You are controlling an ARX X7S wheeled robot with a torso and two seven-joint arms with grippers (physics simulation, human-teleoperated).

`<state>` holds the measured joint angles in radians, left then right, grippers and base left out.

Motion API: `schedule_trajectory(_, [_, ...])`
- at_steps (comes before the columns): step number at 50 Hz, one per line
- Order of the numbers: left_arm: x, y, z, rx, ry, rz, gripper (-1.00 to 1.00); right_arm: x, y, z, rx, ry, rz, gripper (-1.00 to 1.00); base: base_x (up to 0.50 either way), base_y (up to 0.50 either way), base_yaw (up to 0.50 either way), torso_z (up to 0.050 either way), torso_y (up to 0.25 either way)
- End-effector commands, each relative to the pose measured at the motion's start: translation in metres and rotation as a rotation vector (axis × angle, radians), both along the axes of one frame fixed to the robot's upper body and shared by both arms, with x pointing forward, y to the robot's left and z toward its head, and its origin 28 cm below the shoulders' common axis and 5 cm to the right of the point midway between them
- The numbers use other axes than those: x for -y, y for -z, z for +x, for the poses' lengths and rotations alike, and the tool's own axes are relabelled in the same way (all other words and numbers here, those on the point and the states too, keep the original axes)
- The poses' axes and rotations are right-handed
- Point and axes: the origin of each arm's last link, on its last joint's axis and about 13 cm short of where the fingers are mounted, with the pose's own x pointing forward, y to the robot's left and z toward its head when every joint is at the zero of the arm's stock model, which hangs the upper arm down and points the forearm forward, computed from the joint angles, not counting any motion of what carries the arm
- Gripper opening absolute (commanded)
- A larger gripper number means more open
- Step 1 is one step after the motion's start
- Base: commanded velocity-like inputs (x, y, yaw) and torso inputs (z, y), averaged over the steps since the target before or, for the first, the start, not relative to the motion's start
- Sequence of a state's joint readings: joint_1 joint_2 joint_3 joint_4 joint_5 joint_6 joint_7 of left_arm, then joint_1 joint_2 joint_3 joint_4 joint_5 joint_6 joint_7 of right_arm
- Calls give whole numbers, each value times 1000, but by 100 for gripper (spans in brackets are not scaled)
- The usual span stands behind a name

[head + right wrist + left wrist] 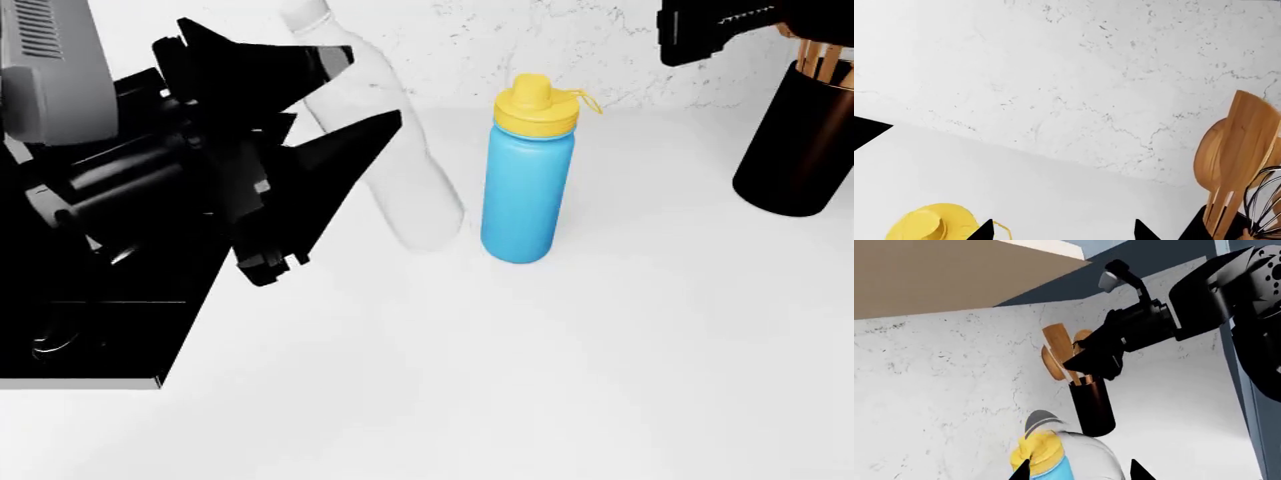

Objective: Move the drinks to the dining counter.

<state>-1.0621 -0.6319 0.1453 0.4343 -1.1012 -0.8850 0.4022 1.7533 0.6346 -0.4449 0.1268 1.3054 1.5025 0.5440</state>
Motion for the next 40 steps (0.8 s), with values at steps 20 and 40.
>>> schedule_trajectory(20, [-13, -15, -4, 67, -192, -101, -100, 0, 32, -21, -93, -87, 15, 100, 0, 0, 0, 0, 0])
schedule_trajectory(40, [-16, -14, 0, 62, -203, -94, -100, -12, 37, -19, -126, -190, -3, 100, 0, 0, 0, 0, 1])
